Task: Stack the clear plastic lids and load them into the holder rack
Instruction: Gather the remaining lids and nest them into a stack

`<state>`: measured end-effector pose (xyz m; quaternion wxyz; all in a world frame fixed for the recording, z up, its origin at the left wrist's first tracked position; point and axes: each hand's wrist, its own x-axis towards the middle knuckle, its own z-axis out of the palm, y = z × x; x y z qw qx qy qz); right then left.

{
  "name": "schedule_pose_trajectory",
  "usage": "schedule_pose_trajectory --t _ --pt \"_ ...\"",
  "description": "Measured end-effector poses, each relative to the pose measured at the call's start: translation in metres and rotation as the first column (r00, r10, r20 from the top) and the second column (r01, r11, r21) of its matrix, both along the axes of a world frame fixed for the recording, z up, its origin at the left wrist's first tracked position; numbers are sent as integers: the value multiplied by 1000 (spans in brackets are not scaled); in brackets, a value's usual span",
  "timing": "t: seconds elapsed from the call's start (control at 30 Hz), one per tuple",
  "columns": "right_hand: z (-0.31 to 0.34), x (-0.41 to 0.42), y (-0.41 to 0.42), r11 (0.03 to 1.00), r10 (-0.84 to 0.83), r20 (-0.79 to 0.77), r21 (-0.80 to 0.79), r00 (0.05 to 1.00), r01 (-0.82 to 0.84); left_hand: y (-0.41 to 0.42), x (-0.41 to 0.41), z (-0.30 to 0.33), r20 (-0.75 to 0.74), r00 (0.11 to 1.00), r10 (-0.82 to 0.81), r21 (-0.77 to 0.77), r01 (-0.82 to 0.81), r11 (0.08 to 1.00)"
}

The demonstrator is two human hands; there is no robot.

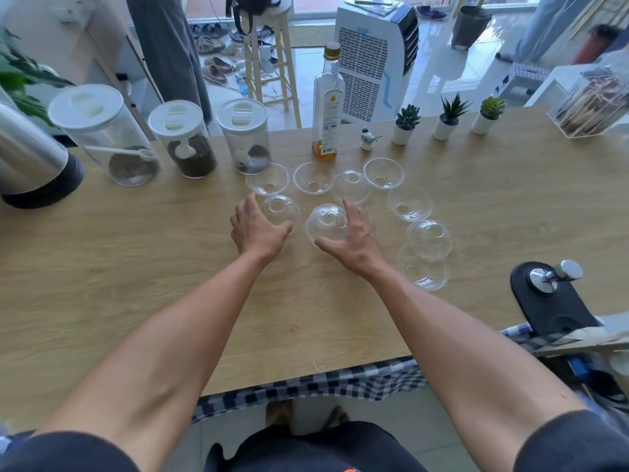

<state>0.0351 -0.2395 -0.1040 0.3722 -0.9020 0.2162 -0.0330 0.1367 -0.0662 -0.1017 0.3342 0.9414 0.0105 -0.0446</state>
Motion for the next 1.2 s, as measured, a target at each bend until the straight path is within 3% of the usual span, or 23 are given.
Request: schedule_pose_trajectory --t 0.2,0.37,0.57,0.73,0.83,0.9,1.0,1.2 --pt "21 40 -4 994 -51 88 -88 995 58 4 6 -18 -6 999 -45 -19 45 999" --pt "36 94 -7 978 66 -98 -192 993 -84 10 -1 -28 52 997 -63 -62 66 996" --pt "34 138 13 878 145 -398 -370 906 -303 26 -4 -32 104 989 -106 -61 113 992" --pt "30 146 11 900 61 -254 -404 965 -164 33 -3 -23 166 974 -156 -102 174 980" --pt "47 139 1 986 -59 -123 -163 991 39 30 -7 -10 204 959 -196 -155 229 961" --pt "60 131 -9 965 -186 -9 188 983 184 24 -13 -2 240 944 -228 -196 277 941" --pt "75 110 -27 715 -407 90 651 909 255 8 -25 2 290 919 -269 -258 346 902" --pt "72 68 -61 387 -587 35 889 809 243 -29 -43 6 222 849 -479 -165 517 840"
